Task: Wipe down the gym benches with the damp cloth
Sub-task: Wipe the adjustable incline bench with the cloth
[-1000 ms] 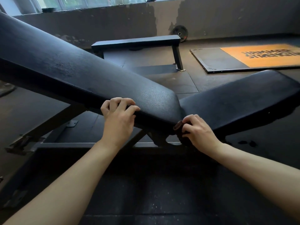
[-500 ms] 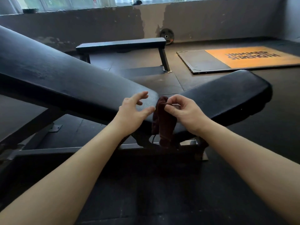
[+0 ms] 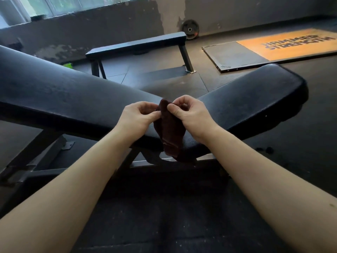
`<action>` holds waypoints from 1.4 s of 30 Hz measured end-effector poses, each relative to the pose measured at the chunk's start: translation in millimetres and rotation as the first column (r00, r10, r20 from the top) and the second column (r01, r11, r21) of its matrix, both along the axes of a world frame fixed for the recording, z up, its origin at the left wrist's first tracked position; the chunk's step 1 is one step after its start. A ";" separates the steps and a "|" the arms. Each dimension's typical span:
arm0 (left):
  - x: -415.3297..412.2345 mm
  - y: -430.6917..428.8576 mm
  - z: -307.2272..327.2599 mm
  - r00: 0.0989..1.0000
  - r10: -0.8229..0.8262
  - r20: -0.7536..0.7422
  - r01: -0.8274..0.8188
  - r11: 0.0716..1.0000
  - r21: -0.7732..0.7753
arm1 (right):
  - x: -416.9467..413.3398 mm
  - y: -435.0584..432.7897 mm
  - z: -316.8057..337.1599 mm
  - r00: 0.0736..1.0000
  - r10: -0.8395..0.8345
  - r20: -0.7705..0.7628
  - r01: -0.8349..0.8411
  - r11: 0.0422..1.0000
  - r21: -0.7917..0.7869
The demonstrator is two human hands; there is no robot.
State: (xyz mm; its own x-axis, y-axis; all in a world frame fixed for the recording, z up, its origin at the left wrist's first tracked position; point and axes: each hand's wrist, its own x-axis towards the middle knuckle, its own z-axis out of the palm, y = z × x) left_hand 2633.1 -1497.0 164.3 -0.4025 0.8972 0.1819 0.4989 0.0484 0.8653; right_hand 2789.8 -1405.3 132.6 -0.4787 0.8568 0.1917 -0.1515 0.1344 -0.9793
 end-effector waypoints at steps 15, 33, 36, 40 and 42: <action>41.3 65.7 -4.4 0.997 -0.080 0.020 0.078 0.995 0.059 | 45.8 22.1 -9.0 0.983 -0.060 -0.171 0.031 0.985 -0.170; 127.7 131.3 -55.7 0.914 -0.392 -0.106 0.394 0.919 -0.002 | 203.7 46.7 10.0 0.359 -0.933 0.035 0.910 0.358 0.209; 133.8 138.1 -65.1 0.910 -0.379 -0.170 0.379 0.925 -0.029 | 211.7 75.1 10.7 0.255 -0.964 0.073 0.943 0.265 0.199; 143.5 143.8 -75.7 0.894 -0.362 -0.264 0.360 0.931 -0.058 | 204.2 86.6 -7.3 0.265 -0.955 0.134 0.932 0.289 0.219; 144.8 143.4 -77.8 0.889 -0.350 -0.297 0.351 0.935 -0.050 | 197.3 82.9 -19.5 0.299 -0.946 0.125 0.921 0.320 0.222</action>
